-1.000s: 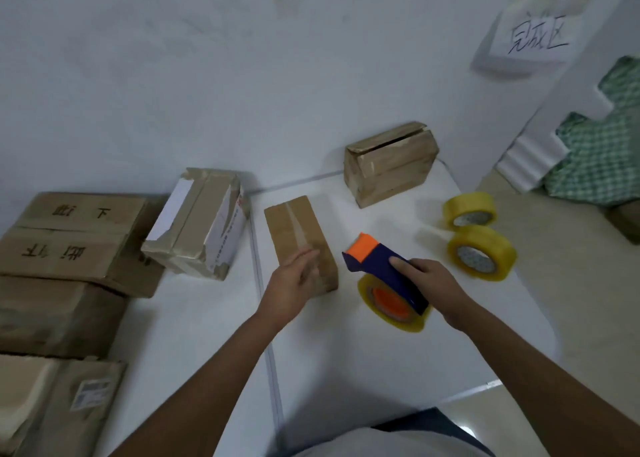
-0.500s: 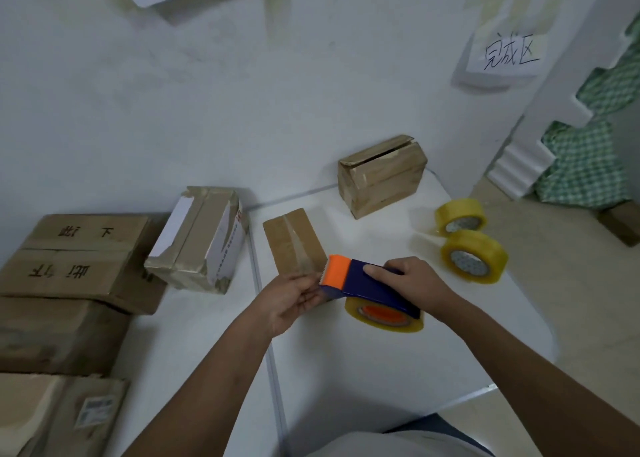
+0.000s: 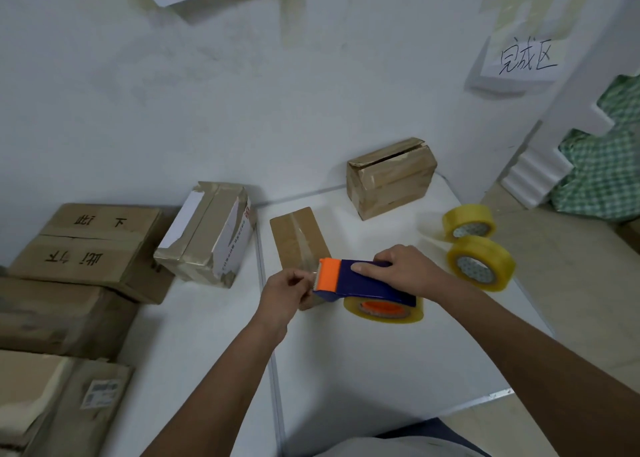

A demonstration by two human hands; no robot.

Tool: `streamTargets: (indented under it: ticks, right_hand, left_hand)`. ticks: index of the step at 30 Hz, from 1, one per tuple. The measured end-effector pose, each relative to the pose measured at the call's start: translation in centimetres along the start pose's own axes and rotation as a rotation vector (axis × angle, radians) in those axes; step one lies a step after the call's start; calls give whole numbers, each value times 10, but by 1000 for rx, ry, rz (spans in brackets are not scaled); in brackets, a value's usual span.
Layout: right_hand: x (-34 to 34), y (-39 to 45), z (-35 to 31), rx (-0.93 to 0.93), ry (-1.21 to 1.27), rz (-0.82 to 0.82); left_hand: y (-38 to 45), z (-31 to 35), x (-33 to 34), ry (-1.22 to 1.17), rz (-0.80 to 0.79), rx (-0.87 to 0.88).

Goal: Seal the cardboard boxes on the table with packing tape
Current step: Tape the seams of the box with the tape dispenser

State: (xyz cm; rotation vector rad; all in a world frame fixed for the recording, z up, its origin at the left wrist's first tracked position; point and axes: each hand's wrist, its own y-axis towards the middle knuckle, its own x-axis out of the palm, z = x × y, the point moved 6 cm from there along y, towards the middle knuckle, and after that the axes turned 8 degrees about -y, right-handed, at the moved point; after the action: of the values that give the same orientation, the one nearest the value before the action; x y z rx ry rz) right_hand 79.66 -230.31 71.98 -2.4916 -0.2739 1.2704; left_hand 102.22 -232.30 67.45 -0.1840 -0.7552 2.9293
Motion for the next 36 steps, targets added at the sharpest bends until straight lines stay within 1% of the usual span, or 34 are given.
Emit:
streamTargets:
  ticks: [2,4,7,10,14,17,19,23,28,36]
  right_hand:
    - [-5,5,-2,-13,-51,-18]
    - [-11,9,0,-16,-94,-30]
    - [-23,11,14,-18,-171,-49]
    - [-29,16,27,-24,-266,-64]
    - [-32,28,35,5,-305,-13]
    - [-34,39,41,27,-370,59]
    - [-33,45,45,32,-410,80]
    - [-28,54,50,24,-448,52]
    - [-27,63,53,7,-431,36]
    - [-30,79,54,-38,-433,-2]
  left_hand:
    - [1,6,-8,-46,46,47]
    - [4,10,-29,-60,128,82]
    - [9,4,-74,-88,264,77]
    - [7,-14,-92,-128,311,48]
    - [-1,-39,-79,-183,344,10]
    - [-4,-46,-68,-137,394,13]
    - [-3,-49,-61,-123,419,-3]
    - [-3,-52,-47,-124,484,-48]
    - [0,-55,-34,-100,525,-89]
    - [6,-62,-26,-115,584,-112]
